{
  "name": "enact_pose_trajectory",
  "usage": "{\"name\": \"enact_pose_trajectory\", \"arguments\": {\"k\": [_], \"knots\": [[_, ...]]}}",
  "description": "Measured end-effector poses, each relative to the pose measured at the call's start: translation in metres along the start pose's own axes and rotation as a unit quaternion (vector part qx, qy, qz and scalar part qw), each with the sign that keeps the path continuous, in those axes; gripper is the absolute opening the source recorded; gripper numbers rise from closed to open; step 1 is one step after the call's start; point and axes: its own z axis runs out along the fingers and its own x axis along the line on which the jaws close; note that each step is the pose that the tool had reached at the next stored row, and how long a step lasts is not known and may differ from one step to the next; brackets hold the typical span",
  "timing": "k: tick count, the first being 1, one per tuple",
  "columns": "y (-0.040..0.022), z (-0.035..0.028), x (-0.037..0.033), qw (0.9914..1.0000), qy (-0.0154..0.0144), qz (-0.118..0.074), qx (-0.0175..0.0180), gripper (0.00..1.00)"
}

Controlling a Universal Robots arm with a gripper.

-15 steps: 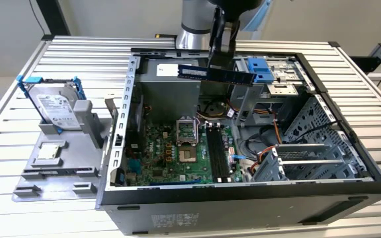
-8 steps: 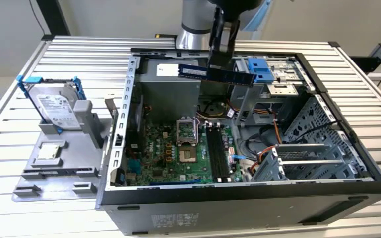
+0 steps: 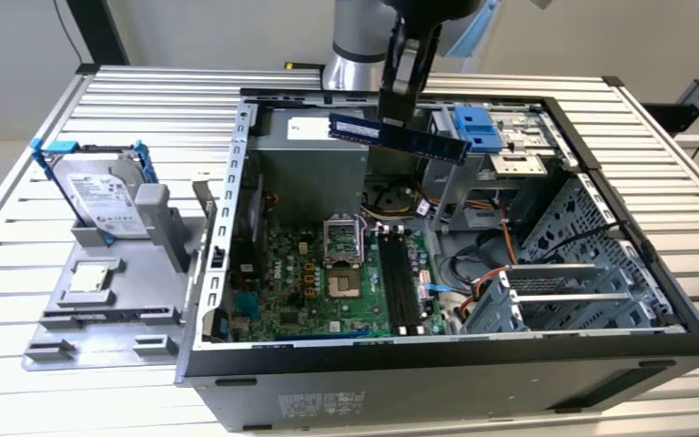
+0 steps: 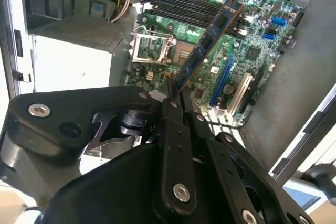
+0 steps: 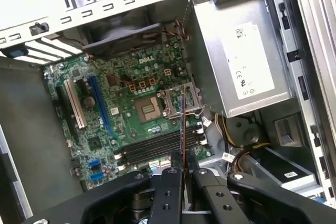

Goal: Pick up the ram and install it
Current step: 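Insert the ram into the slot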

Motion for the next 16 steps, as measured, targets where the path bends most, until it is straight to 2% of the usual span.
{"name": "enact_pose_trajectory", "arguments": {"k": [4, 9, 12, 16], "knots": [[0.0000, 0.0001, 0.0000, 0.99957, -0.0012, 0.029, 0.0007, 0.00], [0.0000, 0.0002, 0.0000, 0.99802, -0.0026, 0.063, 0.0014, 0.00], [0.0000, 0.0002, 0.0000, 0.99652, -0.0035, 0.083, 0.0018, 0.00], [0.0000, 0.0003, 0.0000, 0.99368, -0.0047, 0.112, 0.0025, 0.00]]}}
